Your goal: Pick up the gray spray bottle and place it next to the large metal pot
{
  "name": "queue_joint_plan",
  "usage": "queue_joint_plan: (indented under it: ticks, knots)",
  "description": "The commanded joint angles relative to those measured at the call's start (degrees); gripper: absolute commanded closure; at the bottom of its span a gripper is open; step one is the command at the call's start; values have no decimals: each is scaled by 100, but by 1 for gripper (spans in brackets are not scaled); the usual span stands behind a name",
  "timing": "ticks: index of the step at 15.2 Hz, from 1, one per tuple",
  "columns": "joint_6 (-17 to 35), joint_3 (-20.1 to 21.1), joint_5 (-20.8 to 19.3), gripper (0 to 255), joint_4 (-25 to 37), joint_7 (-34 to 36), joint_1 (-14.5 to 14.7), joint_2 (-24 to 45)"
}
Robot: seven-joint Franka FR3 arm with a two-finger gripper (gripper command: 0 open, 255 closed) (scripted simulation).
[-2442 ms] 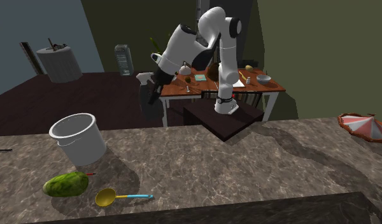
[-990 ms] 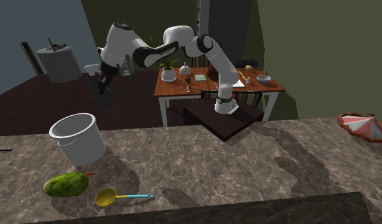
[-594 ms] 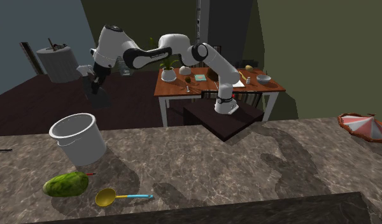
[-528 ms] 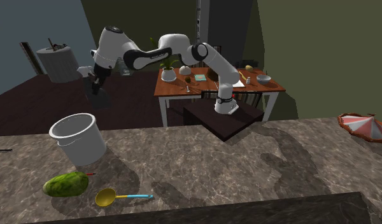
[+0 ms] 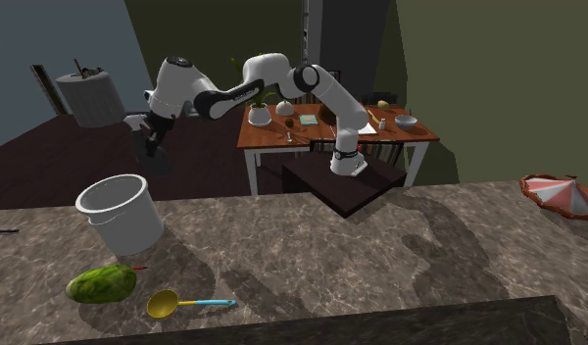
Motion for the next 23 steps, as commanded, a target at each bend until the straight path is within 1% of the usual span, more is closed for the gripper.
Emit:
queue_joint_plan:
  ticks: [1,11,23]
  knots:
    - [155,-14,-32,255,-195,79,-66,-17]
    - [758,-147,-240,255,-795,431,-192,77]
    - [1361,-376,-542,255,-1171,814,-196,360]
